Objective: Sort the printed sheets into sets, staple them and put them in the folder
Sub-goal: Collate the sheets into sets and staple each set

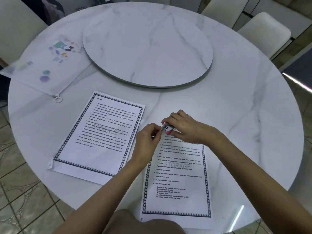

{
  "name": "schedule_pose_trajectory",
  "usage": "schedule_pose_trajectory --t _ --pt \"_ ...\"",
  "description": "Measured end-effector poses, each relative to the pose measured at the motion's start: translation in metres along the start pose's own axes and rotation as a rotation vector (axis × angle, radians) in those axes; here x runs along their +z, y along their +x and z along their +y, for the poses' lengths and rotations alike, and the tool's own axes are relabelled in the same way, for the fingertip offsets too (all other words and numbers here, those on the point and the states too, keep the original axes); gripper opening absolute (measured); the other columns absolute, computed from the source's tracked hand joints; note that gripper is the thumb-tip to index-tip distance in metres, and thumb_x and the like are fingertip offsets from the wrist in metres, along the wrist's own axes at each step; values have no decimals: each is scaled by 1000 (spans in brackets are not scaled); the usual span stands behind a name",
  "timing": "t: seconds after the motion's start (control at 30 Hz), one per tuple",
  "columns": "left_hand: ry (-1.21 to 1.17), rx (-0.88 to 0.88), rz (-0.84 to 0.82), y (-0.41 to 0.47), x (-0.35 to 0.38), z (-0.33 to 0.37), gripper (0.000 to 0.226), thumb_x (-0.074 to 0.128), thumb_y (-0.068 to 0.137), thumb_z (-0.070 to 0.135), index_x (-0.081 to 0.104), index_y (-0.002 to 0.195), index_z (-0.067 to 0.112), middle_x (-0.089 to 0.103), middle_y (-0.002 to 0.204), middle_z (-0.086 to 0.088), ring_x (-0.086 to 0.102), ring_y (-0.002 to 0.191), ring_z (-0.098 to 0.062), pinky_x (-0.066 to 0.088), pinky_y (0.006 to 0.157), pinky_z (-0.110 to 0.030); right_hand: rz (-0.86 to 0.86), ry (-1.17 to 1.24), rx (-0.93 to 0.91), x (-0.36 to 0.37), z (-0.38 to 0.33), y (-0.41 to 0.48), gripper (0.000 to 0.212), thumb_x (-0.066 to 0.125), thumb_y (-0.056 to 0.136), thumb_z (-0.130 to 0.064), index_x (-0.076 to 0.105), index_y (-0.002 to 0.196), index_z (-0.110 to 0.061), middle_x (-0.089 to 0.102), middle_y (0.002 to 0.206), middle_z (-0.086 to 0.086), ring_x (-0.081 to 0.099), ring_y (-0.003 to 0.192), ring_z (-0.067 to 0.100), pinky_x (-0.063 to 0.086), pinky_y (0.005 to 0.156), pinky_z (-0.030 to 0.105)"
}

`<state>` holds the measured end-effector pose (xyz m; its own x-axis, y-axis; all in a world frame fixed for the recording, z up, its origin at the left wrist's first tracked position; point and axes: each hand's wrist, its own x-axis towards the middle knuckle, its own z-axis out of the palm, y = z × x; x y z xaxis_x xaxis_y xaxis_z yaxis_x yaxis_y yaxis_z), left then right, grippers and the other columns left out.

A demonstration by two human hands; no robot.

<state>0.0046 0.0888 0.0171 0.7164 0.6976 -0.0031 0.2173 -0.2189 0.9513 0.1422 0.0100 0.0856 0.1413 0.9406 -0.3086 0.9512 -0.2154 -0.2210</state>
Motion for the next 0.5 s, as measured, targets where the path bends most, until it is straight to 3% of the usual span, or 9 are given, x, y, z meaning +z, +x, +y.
schedule_pose_trajectory --t 0.13,0.33,0.5 --pt "3 -1 -12 -1 0 -1 5 60 88 13 62 84 14 65 78 2 60 76 -5 47 66 -10 18 -6 -15 5 0 1 46 52 92 -36 42 131 -15 46 121 1 33 108 18 24 90 19" --pt "22 7 -21 -2 1 -4 5 59 88 12 64 87 11 65 79 3 60 77 -4 45 65 -7 89 -69 -33 6 0 4 40 65 83 -32 58 115 -10 57 108 6 45 100 24 39 86 32" --pt "11 0 -12 -1 0 -3 5 60 88 14 63 84 15 63 76 9 60 74 -1 44 63 -6 71 -59 -40 3 -1 6 36 64 84 -25 57 117 -12 55 116 4 44 110 22 32 89 28"
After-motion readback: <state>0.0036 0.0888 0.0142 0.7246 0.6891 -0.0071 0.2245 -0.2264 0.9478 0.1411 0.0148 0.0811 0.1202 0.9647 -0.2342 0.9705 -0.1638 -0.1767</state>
